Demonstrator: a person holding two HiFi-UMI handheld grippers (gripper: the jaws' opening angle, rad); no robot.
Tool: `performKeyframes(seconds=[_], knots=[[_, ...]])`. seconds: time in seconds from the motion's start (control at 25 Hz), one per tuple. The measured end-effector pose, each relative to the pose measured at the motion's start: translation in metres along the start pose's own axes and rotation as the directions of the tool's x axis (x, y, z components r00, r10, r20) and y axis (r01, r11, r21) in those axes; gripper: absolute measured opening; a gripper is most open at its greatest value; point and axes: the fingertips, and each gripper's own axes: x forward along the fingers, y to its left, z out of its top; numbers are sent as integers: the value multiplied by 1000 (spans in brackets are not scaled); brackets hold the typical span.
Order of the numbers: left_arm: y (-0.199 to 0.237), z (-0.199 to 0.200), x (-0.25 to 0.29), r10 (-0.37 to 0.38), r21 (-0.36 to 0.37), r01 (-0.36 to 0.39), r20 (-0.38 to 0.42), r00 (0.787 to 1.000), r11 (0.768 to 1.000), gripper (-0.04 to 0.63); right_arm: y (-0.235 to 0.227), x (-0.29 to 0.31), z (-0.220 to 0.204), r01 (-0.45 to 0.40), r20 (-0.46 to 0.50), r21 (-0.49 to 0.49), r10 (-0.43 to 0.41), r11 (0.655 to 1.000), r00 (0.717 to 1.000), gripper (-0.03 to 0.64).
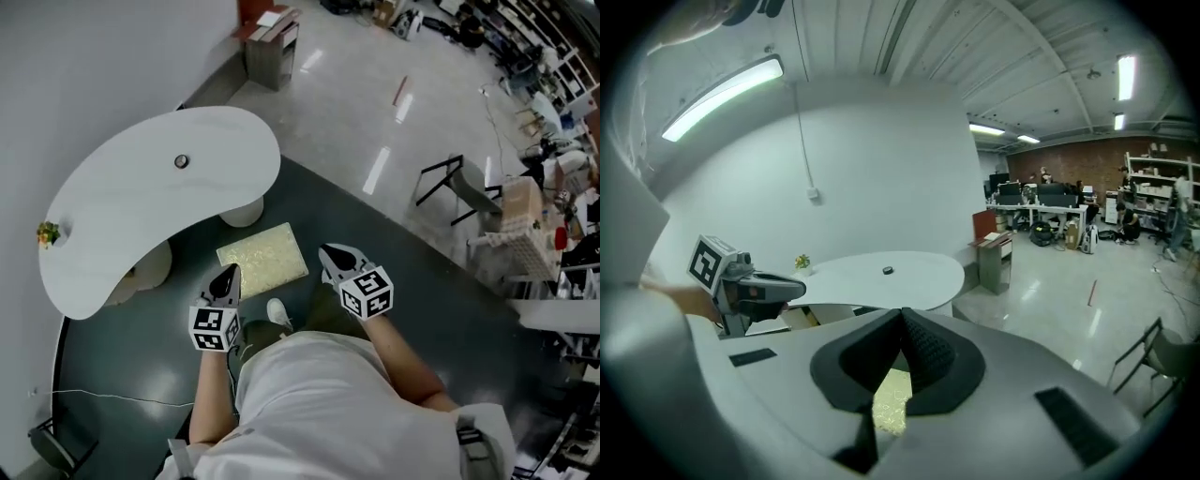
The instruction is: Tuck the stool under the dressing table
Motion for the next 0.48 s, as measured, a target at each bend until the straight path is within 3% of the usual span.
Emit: performKeyframes(seconds=[0.24, 0.48], knots=[[16, -19, 12, 106, -66, -109, -46, 993, 992, 2, -14, 41, -8, -120, -107, -35, 115, 992, 988, 11], [18, -30, 34, 231, -163, -243, -88, 969, 956, 3, -41, 74, -14, -266, -220, -62, 247, 962, 944, 11]])
